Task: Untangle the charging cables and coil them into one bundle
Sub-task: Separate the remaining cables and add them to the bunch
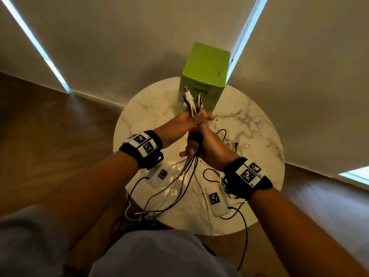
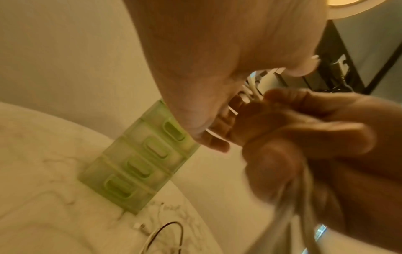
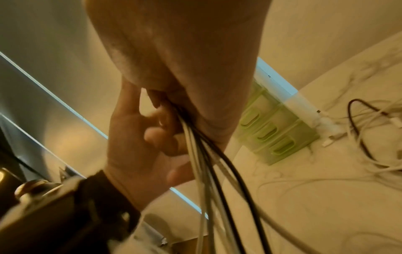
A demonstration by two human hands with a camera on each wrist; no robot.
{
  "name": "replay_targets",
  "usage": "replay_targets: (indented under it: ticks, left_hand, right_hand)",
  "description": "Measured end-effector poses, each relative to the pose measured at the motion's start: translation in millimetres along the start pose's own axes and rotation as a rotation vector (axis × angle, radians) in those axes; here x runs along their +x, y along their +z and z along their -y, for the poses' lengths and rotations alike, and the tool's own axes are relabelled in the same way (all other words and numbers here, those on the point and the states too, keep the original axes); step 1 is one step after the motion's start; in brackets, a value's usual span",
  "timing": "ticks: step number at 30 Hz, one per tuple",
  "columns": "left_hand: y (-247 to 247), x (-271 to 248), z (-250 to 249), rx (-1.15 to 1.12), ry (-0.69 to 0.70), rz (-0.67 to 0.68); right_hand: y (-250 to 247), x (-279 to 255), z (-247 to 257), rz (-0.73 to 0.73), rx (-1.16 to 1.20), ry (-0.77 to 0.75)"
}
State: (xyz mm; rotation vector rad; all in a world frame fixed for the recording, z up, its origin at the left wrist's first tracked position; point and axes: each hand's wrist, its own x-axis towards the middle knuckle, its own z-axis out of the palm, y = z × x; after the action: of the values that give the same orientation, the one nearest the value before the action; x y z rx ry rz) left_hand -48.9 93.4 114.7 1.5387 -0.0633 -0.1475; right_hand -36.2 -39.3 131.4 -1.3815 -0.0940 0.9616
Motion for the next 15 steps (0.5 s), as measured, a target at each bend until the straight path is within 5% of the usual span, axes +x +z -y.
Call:
replay_targets:
  ticks: [4, 7, 9, 12, 15]
  left_hand:
    - [-9, -36, 42, -0.184, -0.196, 0.305]
    - [-13, -58, 62, -0.091, -0.403, 0.565]
    - [-25, -67, 68, -0.022, -0.475, 0.623]
    - [-63, -79, 64, 0.153, -0.533, 0.339]
    - [-118, -97, 64, 0.482, -0.471, -0.285]
  right_hand:
    - [14, 5, 10, 0.069, 0.034, -0.01]
    - [29, 11, 20, 0.129, 0.011, -0.017]
    - [43, 18, 24, 0.137, -0.03, -0.043]
    - [64, 31, 27, 0.093, -0.014, -0.066]
    - [93, 44, 23, 0.092, 0.03, -0.096]
